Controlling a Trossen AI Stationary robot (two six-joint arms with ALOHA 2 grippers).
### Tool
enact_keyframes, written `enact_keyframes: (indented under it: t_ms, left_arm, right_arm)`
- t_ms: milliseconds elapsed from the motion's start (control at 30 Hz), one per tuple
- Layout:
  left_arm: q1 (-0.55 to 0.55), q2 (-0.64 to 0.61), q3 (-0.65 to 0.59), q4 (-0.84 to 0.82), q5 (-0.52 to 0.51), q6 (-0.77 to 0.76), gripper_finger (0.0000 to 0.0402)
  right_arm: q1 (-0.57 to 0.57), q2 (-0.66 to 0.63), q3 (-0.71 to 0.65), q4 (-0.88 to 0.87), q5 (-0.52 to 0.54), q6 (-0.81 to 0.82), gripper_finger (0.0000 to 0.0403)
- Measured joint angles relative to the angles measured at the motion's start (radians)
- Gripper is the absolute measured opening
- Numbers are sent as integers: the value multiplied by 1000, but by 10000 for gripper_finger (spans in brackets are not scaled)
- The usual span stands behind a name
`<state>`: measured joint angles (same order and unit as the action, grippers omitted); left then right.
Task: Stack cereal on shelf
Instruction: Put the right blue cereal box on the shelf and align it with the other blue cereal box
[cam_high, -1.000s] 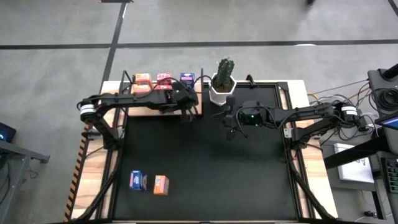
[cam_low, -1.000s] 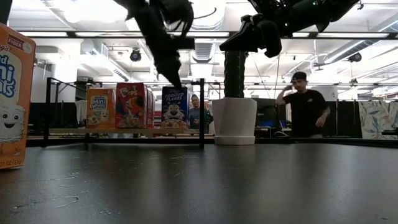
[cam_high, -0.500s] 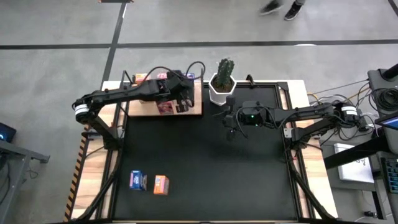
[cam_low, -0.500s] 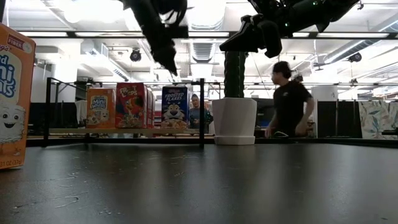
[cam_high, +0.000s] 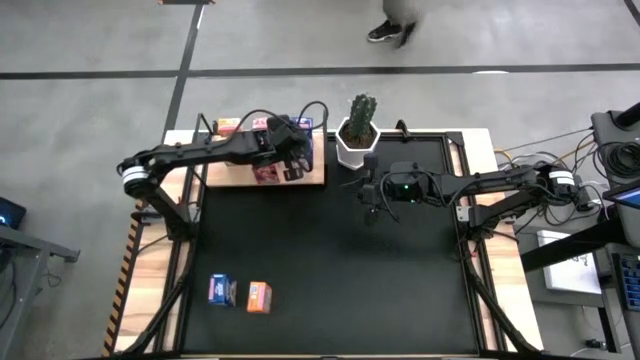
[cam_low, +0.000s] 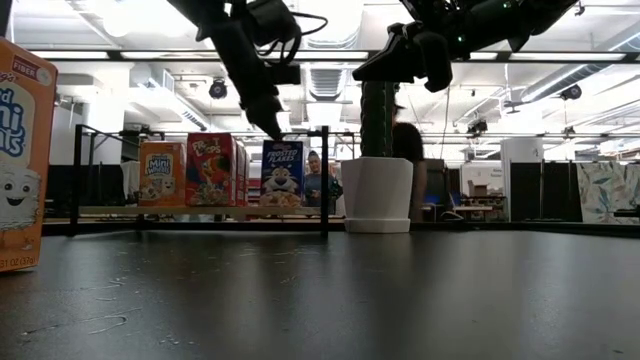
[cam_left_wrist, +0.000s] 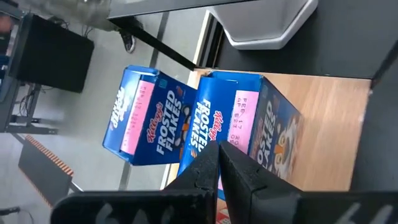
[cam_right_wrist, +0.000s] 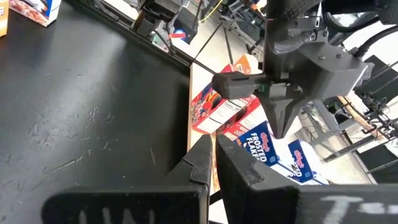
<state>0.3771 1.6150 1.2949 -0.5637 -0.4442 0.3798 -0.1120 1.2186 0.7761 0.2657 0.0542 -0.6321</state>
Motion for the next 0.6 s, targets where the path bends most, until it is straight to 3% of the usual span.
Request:
enact_keyframes:
  t_ms: [267,600]
  left_arm:
    - [1,5,-1,11,-67,0,0]
    - [-17,-12,-2,1,-68,-19,0]
  right_arm:
    - [0,0,0,-2,0,2,11]
    - [0,0,0,-3,0,-1,11]
